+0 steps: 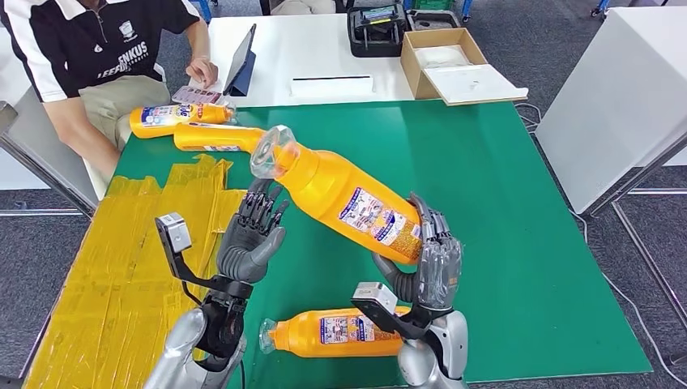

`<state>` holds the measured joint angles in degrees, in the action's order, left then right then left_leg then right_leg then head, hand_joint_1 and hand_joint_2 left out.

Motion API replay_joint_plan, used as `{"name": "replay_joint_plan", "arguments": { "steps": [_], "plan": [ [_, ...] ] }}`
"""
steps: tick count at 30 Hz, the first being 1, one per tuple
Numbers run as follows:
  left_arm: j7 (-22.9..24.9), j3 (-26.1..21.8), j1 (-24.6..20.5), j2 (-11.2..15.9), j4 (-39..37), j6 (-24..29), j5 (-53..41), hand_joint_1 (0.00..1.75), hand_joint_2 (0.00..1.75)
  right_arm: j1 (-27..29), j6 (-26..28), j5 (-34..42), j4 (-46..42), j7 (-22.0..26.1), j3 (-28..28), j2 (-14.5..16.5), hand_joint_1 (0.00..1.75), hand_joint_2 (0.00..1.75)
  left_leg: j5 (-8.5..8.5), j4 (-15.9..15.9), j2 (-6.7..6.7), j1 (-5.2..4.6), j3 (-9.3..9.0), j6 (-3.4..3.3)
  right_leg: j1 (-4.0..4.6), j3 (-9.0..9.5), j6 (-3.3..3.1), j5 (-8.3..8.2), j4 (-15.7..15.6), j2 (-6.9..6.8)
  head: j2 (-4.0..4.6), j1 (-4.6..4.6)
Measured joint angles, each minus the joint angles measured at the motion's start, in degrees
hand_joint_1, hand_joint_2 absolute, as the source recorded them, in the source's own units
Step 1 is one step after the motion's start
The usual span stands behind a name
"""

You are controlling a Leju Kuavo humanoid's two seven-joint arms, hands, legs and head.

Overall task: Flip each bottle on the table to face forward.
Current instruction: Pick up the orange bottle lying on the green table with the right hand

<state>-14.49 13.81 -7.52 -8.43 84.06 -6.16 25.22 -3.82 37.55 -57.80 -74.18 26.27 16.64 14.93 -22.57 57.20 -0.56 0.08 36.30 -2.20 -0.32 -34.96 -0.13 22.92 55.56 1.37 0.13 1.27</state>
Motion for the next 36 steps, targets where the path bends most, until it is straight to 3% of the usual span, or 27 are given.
{"name": "replay_joint_plan", "arguments": {
  "steps": [5, 24, 31, 36],
  "plan": [
    [0.0, 0.7, 0.0, 0.0, 0.0, -0.1, 1.4, 0.0, 1.75, -0.1, 0.0, -0.3, 0.6, -3.4, 0.9, 0.1, 1.75, 1.75, 0.0, 0.0, 0.0, 0.0, 0.0, 0.0, 0.0, 0.0, 0.0, 0.0, 0.0, 0.0, 0.0, -0.01],
    [0.1, 2.1, -1.0, 0.0, 0.0, -0.6, 2.8, 0.0, 1.75, -1.5, 0.0, 1.3, 2.9, -9.1, 4.4, -0.3, 1.75, 1.75, 0.01, 0.0, 0.0, 0.0, 0.0, 0.0, 0.0, -0.01, 0.0, 0.0, 0.0, 0.0, 0.0, -0.01],
    [0.0, 3.0, -2.2, -0.4, 0.0, -0.3, 2.5, 0.0, 1.75, -4.5, 0.0, 1.5, 5.5, -13.3, 7.5, -0.7, 1.75, 1.75, 0.01, 0.0, 0.01, 0.0, 0.0, 0.01, 0.0, 0.0, 0.0, 0.0, 0.0, 0.0, 0.0, 0.0],
    [0.0, 3.7, -3.2, -1.1, -0.2, -0.1, 2.4, 0.0, 1.75, -7.8, 0.0, -0.4, 10.9, -13.8, 8.5, 0.6, 1.75, 1.75, 0.02, 0.0, 0.01, 0.0, 0.0, 0.01, 0.0, 0.0, 0.0, -0.01, 0.0, 0.01, 0.0, -0.01]
  ]
}}
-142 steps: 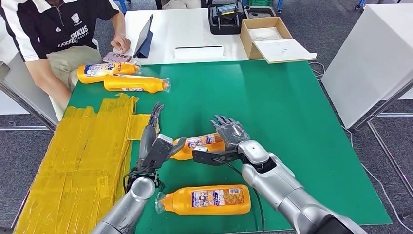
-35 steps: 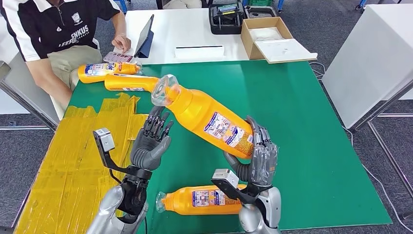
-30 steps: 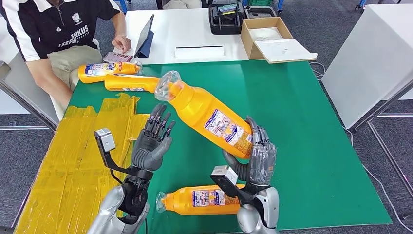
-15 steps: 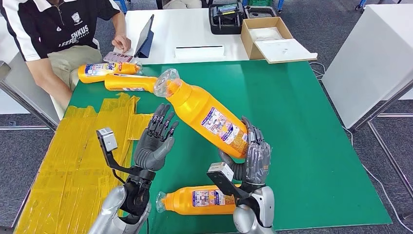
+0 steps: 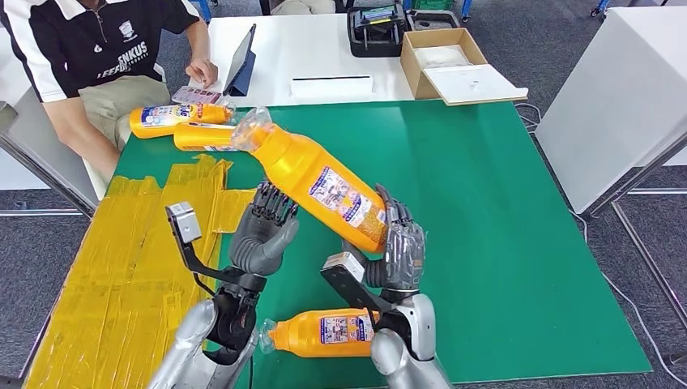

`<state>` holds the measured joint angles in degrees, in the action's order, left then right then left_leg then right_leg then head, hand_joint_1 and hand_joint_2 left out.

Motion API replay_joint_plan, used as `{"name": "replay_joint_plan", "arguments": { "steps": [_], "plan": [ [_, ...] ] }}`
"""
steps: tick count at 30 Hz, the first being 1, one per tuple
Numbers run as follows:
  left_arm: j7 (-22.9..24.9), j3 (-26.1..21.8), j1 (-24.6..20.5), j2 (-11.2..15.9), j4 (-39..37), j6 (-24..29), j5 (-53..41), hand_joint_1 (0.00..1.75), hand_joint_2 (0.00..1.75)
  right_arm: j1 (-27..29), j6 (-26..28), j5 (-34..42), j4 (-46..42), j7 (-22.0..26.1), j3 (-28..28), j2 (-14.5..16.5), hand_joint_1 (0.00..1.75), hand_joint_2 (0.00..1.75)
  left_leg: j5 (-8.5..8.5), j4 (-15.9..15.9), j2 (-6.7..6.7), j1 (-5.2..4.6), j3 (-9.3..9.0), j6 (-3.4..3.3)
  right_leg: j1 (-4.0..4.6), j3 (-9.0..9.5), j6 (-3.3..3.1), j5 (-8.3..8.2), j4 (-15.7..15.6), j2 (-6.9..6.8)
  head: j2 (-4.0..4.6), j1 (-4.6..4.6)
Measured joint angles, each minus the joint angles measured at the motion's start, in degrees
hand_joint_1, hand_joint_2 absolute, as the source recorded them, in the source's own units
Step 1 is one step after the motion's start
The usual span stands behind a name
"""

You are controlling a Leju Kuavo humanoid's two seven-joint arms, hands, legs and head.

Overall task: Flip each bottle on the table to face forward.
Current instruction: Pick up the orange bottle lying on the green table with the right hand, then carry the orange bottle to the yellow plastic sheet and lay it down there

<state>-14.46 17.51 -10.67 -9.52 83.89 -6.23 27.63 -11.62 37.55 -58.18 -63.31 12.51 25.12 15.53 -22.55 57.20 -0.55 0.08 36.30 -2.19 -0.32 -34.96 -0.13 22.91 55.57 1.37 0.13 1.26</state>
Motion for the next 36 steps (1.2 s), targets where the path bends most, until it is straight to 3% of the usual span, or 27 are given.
{"name": "replay_joint_plan", "arguments": {
  "steps": [6, 13, 23, 31, 36],
  "plan": [
    [0.3, 0.0, -1.1, -0.4, -0.3, 0.3, 0.0, 0.0, 1.75, -4.3, 0.0, -3.7, 7.6, -1.5, 0.0, 2.5, 1.75, 1.75, 0.01, 0.0, 0.02, 0.01, 0.0, 0.01, 0.0, 0.0, 0.0, 0.0, 0.0, 0.01, 0.0, 0.01],
    [0.5, -0.7, -1.7, -0.4, -0.3, 0.6, 0.0, 0.0, 1.75, -8.4, 0.0, -2.3, 14.0, -3.6, 1.2, 3.9, 1.75, 1.75, 0.01, 0.0, 0.05, 0.0, 0.01, 0.01, 0.0, -0.01, 0.0, 0.0, 0.0, 0.04, 0.0, -0.01],
    [1.2, -3.6, -3.0, -0.1, -2.3, 1.8, 0.6, 0.0, 1.75, -15.1, -0.9, 4.9, 22.5, -12.0, 15.9, 4.7, 1.75, 1.75, 0.03, 0.0, 0.07, 0.01, 0.0, 0.02, 0.01, -0.07, 0.0, -0.01, 0.0, 0.06, 0.0, 0.01],
    [0.8, -4.5, -2.8, 0.4, -3.4, 1.9, 1.3, 0.0, 1.75, -17.1, -3.2, 5.5, 25.9, -12.4, 20.5, 4.5, 1.75, 1.75, 0.03, 0.0, 0.09, 0.0, 0.02, 0.03, 0.0, -0.09, 0.0, 0.0, 0.0, 0.1, 0.0, 0.01],
    [-0.2, -5.4, -1.5, 1.4, -4.4, 1.9, 1.6, 0.0, 1.75, -16.8, -4.3, 1.1, 27.2, -12.2, 24.2, 4.4, 1.75, 1.75, 0.02, 0.0, 0.19, 0.0, 0.02, 0.04, 0.0, -0.13, 0.0, 0.0, 0.0, 0.15, 0.0, 0.01]
  ]
}}
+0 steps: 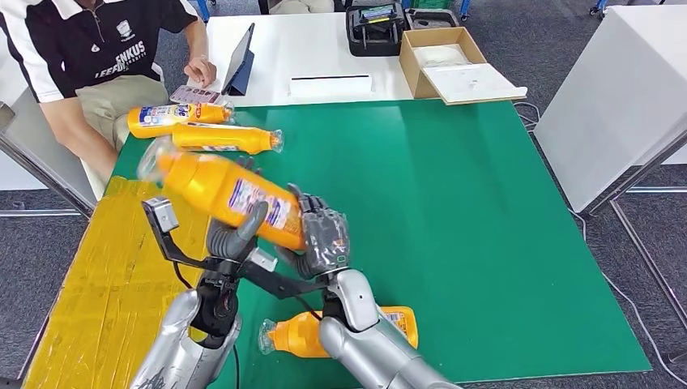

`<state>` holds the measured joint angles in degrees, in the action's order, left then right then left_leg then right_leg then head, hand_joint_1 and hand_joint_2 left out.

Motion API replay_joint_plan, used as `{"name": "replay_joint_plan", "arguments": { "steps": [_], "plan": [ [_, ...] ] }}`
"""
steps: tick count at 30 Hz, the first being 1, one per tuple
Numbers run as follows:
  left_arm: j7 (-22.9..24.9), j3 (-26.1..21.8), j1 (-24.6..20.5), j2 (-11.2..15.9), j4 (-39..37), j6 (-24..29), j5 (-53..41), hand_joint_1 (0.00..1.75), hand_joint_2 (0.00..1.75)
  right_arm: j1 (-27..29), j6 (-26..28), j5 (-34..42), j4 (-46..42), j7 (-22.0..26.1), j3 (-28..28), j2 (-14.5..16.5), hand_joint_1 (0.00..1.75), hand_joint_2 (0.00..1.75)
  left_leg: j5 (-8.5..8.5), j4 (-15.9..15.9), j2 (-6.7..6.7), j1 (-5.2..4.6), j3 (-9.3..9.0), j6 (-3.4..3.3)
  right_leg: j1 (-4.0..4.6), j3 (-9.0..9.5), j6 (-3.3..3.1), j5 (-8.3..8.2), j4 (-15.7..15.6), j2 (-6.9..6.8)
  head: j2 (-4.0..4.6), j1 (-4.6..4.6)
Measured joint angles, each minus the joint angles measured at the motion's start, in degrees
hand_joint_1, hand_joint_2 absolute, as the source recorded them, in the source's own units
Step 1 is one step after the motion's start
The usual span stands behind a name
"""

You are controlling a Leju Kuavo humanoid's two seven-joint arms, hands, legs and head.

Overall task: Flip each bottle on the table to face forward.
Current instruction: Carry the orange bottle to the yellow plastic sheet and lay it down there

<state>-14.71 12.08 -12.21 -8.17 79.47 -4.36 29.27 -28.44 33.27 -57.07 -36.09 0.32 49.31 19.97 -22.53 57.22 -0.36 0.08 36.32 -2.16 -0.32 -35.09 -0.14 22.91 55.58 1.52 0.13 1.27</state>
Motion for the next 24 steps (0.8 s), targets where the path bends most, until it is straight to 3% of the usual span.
{"name": "replay_joint_plan", "arguments": {
  "steps": [5, 12, 19, 23, 24],
  "plan": [
    [-1.1, -1.0, 1.5, 0.6, -0.3, -0.3, 0.0, 0.0, 1.75, 0.6, -1.4, -4.3, 0.4, 0.0, 1.5, -0.2, 1.75, 1.75, -0.01, 0.0, 0.05, 0.01, 0.01, 0.01, 0.01, -0.03, 0.0, 0.0, 0.0, 0.07, 0.0, 0.0],
    [-2.6, -2.9, 4.9, 0.7, -0.5, -0.5, -1.4, 0.01, 1.75, 1.9, -7.9, -1.5, -0.5, 9.5, 1.4, -2.6, 1.75, 1.75, -0.02, 0.0, 0.1, -0.01, 0.01, 0.02, 0.0, -0.1, 0.0, 0.0, 0.0, 0.14, 0.0, 0.0],
    [-4.1, -3.5, 6.8, 0.6, -0.7, -0.1, -3.2, 0.05, 1.75, 4.1, -13.8, -1.4, -6.1, 11.0, 0.9, -5.4, 1.75, 1.75, -0.04, 0.0, 0.11, -0.02, 0.02, 0.01, -0.01, -0.11, 0.0, 0.0, 0.0, 0.15, 0.0, 0.0],
    [-4.3, -3.5, 7.0, 0.3, -0.7, 0.1, -3.5, 1.71, 1.75, 4.8, -14.2, -1.7, -8.0, 10.9, 0.9, -6.3, 1.75, 1.75, -0.04, 0.0, 0.11, -0.01, 0.02, 0.01, 0.0, -0.11, 0.0, 0.0, 0.0, 0.16, 0.0, -0.01],
    [-4.3, -3.5, 7.0, 0.2, -0.7, 0.2, -3.5, 1.75, 1.75, 4.9, -14.2, -1.7, -8.3, 10.9, 0.9, -6.5, 1.75, 1.75, -0.04, 0.0, 0.12, -0.01, 0.02, 0.01, 0.0, -0.11, 0.0, 0.0, 0.0, 0.17, 0.0, 0.0]
  ]
}}
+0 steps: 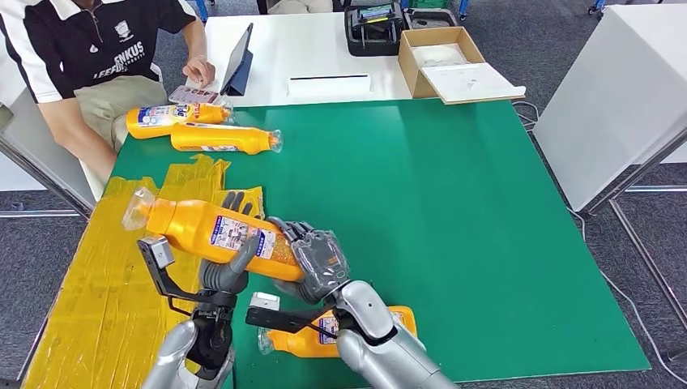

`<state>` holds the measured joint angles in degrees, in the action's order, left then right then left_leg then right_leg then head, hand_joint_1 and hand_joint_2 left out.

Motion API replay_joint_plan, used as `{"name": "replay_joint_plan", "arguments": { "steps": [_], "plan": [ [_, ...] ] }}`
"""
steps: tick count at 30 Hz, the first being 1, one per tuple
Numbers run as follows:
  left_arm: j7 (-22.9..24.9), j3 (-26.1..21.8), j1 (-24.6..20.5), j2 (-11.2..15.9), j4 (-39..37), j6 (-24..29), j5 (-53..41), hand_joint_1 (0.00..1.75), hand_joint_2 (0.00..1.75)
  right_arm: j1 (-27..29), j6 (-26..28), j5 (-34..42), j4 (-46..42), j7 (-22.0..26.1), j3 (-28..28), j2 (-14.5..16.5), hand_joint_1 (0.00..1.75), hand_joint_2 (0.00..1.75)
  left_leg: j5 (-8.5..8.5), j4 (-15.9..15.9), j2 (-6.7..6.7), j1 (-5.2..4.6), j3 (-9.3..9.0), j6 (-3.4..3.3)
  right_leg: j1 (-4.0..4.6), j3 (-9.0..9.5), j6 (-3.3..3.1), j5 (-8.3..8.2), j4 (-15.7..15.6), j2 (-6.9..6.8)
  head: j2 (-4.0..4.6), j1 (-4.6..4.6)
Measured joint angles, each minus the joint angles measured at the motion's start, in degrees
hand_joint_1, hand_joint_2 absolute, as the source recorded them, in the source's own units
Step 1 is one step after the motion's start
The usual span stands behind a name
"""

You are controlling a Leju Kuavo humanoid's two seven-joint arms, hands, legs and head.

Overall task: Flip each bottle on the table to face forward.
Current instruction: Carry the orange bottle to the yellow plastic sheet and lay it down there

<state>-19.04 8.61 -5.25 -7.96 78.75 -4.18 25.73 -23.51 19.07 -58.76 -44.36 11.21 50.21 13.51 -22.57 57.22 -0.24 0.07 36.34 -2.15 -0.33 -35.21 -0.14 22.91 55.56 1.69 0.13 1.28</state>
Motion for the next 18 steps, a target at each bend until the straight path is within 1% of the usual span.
{"name": "replay_joint_plan", "arguments": {
  "steps": [8, 18],
  "plan": [
    [-1.2, -0.3, 0.0, -0.4, 0.2, 2.0, -1.3, 1.75, 1.75, 0.6, 0.2, -0.6, -1.6, -0.4, -0.2, -0.8, 1.75, 1.75, 0.0, 0.0, 0.02, 0.01, -0.01, 0.0, 0.0, 0.0, 0.0, 0.0, 0.0, 0.04, 0.0, 0.0],
    [-1.2, -1.1, 0.0, -0.7, 0.8, 2.1, -1.5, 1.75, 1.75, 1.0, 0.7, -0.9, -2.7, -0.3, -0.3, -1.0, 1.75, 1.75, 0.0, 0.0, 0.02, 0.0, 0.0, 0.0, 0.0, 0.0, 0.0, 0.0, 0.0, 0.04, 0.0, 0.0]
  ]
}}
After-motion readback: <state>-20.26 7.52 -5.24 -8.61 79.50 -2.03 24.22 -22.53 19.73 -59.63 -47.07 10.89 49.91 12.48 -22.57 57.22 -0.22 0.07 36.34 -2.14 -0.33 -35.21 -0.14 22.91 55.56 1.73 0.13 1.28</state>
